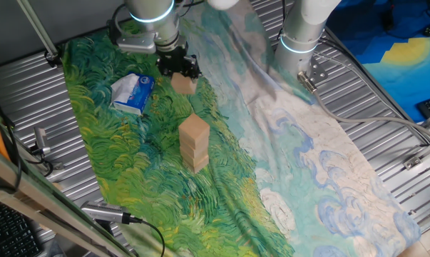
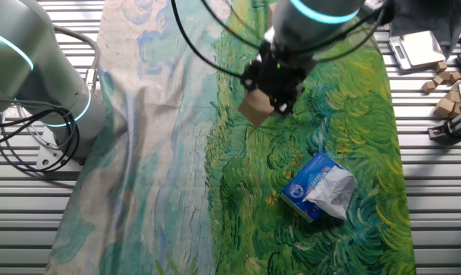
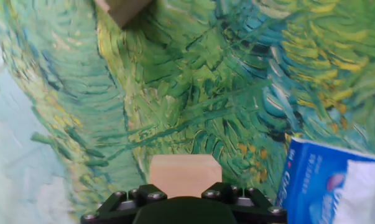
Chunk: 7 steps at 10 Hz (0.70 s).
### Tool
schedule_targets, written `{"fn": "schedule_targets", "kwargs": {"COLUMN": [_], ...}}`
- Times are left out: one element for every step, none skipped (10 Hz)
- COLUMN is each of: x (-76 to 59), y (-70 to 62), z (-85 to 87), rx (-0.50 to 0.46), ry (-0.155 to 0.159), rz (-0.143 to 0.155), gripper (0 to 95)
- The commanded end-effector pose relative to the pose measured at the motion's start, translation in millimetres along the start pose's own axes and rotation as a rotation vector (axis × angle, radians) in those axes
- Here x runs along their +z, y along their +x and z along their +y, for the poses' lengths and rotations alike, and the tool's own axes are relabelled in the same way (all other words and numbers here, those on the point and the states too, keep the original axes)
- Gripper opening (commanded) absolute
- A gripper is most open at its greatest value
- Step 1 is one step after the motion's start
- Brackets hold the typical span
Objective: Stack the blocks in a vertical line of five
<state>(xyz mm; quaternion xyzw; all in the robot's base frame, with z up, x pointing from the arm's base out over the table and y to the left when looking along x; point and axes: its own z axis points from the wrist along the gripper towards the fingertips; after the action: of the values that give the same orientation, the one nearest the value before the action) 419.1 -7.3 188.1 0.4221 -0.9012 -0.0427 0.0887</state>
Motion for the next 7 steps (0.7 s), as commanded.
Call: {"fn": "schedule_targets", "kwargs": {"x": [-15.0, -22.1, -29.5, -39.8, -46.6, -54.2, -61.3], "y": [-2.5, -4.1, -6.5, -6.8, -5.7, -4.4, -2.7], "z": [12.9, 20.4, 28.1, 39.5, 47.0, 53.3, 58.1], "rx": [0.039, 0.067, 0.087, 0.12, 0.146, 0.157, 0.154], "ry": [-0.017, -0.023, -0.03, -0.036, -0.036, -0.035, -0.024], "rz": [0.011, 0.011, 0.011, 0.027, 0.032, 0.029, 0.03], "gripper": [0.0, 0.0, 0.0, 0.0, 0.0, 0.0, 0.0]}}
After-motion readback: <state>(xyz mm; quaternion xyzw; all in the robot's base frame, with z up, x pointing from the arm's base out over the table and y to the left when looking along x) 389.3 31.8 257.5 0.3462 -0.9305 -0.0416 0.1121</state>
